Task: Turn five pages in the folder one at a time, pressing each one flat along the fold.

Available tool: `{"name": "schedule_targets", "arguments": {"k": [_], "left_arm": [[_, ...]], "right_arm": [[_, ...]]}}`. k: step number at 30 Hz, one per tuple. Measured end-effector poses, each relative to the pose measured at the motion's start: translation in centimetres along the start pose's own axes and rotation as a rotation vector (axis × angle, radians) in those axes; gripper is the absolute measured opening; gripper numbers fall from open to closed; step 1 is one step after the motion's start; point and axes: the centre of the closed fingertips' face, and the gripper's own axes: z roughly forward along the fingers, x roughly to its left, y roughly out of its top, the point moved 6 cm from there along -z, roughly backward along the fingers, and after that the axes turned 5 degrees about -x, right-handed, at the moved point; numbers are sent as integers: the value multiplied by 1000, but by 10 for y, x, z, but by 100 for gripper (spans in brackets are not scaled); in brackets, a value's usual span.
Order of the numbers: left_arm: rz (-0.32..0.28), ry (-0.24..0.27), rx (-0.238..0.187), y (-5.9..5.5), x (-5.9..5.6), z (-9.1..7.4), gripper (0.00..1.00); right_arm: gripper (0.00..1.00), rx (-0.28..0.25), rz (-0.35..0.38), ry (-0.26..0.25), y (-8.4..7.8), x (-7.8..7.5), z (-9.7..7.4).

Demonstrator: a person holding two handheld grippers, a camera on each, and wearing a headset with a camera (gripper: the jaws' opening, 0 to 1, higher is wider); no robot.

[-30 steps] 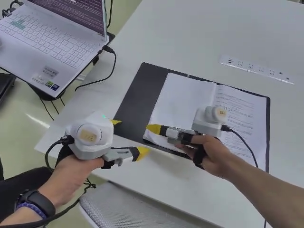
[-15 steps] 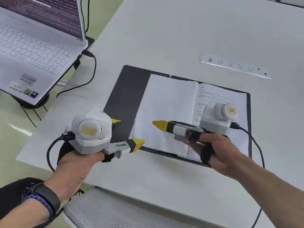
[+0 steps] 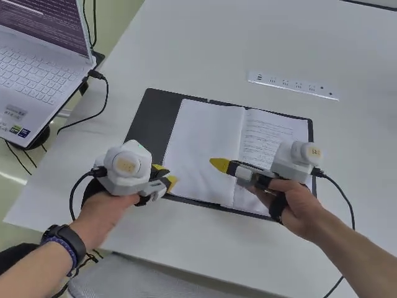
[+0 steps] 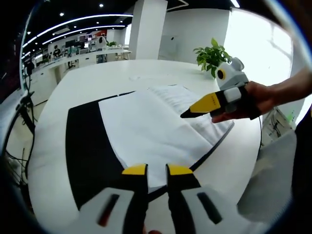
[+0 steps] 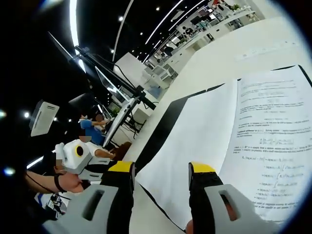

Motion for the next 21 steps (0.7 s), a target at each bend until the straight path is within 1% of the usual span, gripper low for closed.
{"name": "schedule_targets", "arguments": {"k": [3,7,9,10,14,16,17,18,19,20,21], "left_arm": [[0,4,19,-6,4,4,9],[-37,24,41,-16,9,8,0],[-56,34,53,-22,10,11,0],[-57,33,54,-23,10,11,0],[-65,39,76,-34,8,14,0],[-70,44,87,-39,9,16,0],[-71,46,86,-40,9,15,0],[-77,48,76,-38,9,14,0],[-78,49,76,-38,9,14,0],[-74,49,75,-38,9,14,0],[-58,49,79,-37,8,14,0]], "right_arm": [[43,-4,5,-5,-1,-4,-2],[42,0,0,-5,0,-4,-4],[43,9,-8,-5,-1,-7,-6],[43,10,-9,-6,-1,-7,-7],[42,14,-16,-14,1,-12,-10],[41,13,-19,-16,1,-10,-11],[41,14,-21,-16,1,-9,-11],[41,17,-22,-15,1,-9,-11],[40,22,-21,-14,1,-8,-11],[40,25,-22,-15,1,-8,-11],[40,29,-24,-18,1,-9,-12]]}}
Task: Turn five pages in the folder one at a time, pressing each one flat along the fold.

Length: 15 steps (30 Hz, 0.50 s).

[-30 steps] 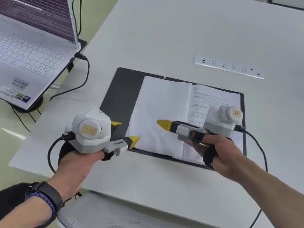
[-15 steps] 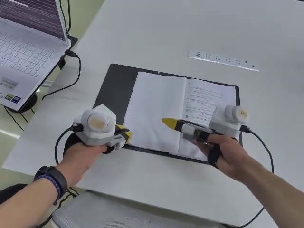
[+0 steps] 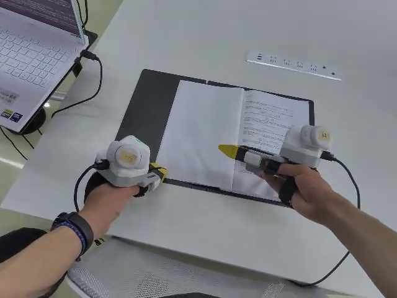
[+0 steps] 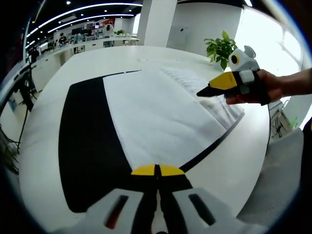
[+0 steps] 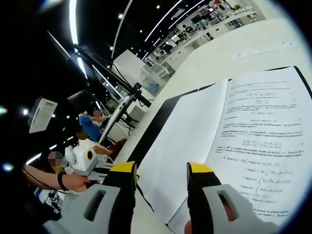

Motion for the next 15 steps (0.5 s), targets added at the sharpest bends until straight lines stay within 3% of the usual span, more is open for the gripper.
{"name": "schedule_targets", "arguments": {"k": [12,15], "left_arm": [[17,11,1,0,-1,-1,0],[16,13,-3,0,-1,-1,0]], "right_arm": [[35,9,-34,-5,11,-8,0],[29,29,-57,-6,11,-13,3]]}}
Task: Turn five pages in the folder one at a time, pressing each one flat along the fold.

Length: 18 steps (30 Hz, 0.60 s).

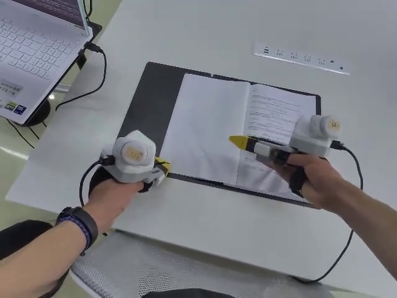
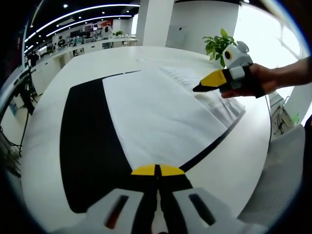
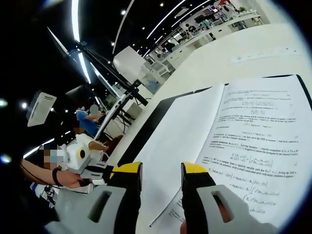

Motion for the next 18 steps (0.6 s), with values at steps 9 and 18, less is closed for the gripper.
{"name": "schedule_targets", "arguments": {"k": [9,18], "left_arm": [[-19,2,6,1,0,0,0],[-18,4,10,1,0,0,0]], "right_arm": [[24,-13,9,-12,9,-18,7],[11,-52,10,-49,19,-37,19]]}}
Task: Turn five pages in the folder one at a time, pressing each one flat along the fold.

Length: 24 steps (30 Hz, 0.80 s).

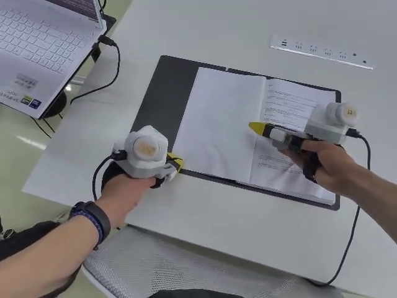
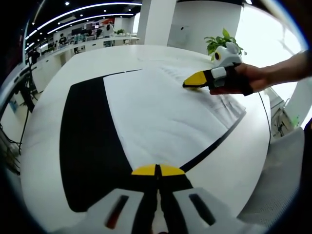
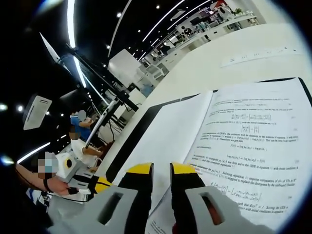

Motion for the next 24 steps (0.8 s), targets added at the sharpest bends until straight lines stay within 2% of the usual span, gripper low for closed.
{"name": "schedule_targets", "arguments": {"k": [3,7,16,24], "left_arm": [[6,3,0,0,-1,0,0],[6,3,2,0,-1,0,0],[6,2,1,0,-1,1,0],[17,5,-6,-1,-2,1,0]], "right_arm": [[8,-16,15,10,1,-2,5],[0,-21,17,-6,1,-7,8],[0,-60,38,0,7,-13,13],[0,-60,45,10,8,-15,12]]}}
